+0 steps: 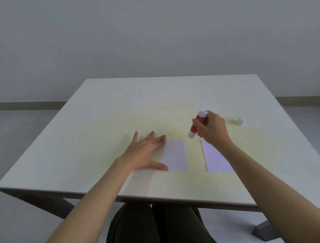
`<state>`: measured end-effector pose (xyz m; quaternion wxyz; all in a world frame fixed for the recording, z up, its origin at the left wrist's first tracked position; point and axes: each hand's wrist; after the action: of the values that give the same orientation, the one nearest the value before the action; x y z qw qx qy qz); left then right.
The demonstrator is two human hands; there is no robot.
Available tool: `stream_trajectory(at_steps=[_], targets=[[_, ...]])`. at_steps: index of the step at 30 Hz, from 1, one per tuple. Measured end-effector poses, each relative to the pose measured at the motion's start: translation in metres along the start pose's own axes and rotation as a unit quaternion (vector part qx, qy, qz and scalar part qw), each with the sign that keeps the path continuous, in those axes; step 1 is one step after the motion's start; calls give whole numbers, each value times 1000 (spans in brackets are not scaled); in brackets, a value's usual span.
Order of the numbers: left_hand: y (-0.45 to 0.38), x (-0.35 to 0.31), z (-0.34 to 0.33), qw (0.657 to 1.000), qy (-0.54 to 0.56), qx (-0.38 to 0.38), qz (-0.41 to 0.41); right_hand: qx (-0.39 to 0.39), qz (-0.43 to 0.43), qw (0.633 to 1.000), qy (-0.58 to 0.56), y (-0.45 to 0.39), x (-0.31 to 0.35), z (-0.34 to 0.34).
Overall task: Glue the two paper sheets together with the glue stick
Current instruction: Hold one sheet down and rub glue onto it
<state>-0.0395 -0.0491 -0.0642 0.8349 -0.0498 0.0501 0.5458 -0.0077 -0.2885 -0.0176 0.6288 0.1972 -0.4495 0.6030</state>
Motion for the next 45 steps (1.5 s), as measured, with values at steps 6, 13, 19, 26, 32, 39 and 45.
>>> stream_trajectory(at_steps=[6,13,19,26,32,39,45], targets=[[0,-1,-1,999,29,8,30,37,73,996,-21,17,24,-17],[6,-5,0,996,82,-6,33,77,86,993,7,32,21,-53],[5,-7,2,997,73,-5,36,61,109,992,25,31,22,-57],[5,-5,0,996,74,-12,38,73,157,983,54,38,24,-58],[4,-5,1,997,71,-7,39,84,185,978,53,50,26,-52],[6,-6,0,997,70,-5,34,89,186,977,51,66,24,-44],[4,-6,-2,996,82,-19,35,107,187,976,26,78,27,-39]])
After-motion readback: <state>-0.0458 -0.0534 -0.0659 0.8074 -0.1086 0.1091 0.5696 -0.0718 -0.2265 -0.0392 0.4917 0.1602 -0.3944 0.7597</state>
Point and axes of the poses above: each hand's wrist, its own y-axis away from the middle knuckle, its own z-axis out of the back of the hand, x = y × z, and after that the axes turned 12 degrees about -x, right-handed
